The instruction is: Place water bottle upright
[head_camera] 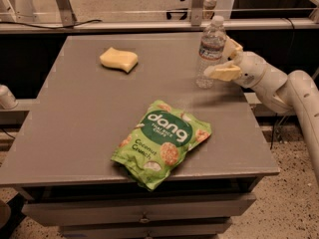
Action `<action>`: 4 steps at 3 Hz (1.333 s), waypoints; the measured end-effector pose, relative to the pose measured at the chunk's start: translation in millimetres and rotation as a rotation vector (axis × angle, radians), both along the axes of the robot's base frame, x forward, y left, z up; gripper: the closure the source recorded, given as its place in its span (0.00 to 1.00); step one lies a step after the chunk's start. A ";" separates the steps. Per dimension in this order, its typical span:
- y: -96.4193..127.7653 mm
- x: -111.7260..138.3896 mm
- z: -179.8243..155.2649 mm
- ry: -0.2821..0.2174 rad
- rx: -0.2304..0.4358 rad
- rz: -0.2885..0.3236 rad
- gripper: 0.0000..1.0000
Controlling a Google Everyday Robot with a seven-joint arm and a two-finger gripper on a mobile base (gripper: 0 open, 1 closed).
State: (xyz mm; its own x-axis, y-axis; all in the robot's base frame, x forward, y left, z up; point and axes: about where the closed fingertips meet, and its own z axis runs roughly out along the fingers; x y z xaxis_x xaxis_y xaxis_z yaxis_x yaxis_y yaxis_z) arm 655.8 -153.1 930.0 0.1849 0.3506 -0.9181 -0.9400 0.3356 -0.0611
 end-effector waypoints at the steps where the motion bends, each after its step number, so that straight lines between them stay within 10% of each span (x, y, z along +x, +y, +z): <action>1: -11.3 -1.3 5.6 -0.016 -0.049 -0.006 0.00; 4: -50.6 -14.6 61.7 -0.072 -0.429 0.077 0.00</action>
Offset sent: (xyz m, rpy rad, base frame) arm -0.0011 -0.0954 0.0494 -0.3284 -0.0963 -0.0458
